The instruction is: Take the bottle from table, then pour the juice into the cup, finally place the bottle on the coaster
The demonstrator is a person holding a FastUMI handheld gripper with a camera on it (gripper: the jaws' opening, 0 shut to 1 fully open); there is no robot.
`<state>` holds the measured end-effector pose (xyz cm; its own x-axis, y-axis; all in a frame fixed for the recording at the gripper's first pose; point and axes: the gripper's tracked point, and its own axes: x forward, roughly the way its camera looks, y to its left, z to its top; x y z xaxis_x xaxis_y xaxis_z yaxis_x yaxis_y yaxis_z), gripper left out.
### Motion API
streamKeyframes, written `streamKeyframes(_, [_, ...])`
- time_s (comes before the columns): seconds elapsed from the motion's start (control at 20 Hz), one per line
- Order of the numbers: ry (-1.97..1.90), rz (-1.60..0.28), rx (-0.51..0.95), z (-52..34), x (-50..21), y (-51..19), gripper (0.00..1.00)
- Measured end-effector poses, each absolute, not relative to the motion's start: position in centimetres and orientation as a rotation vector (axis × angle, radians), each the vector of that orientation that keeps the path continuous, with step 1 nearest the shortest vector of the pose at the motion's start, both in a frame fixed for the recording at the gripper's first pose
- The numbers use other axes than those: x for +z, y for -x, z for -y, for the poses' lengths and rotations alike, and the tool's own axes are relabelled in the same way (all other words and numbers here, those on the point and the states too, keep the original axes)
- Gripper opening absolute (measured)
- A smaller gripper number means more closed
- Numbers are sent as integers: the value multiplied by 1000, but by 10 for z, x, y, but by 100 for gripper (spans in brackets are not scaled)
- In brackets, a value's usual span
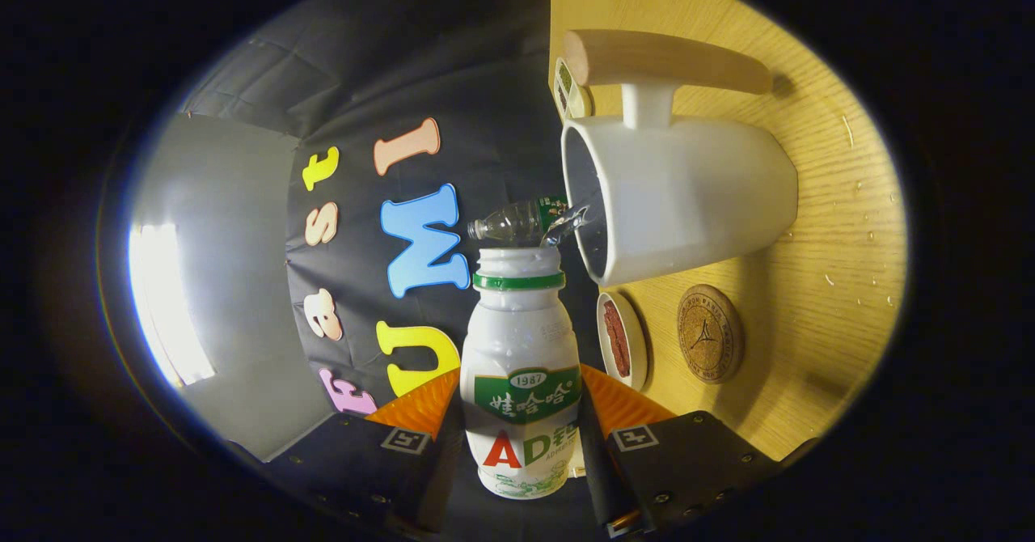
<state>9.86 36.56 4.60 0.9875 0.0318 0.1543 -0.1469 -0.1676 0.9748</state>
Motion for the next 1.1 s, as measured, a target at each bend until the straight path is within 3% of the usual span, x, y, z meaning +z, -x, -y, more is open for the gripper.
streamKeyframes(1.1, [-1839, 133, 146, -362, 47, -96, 67])
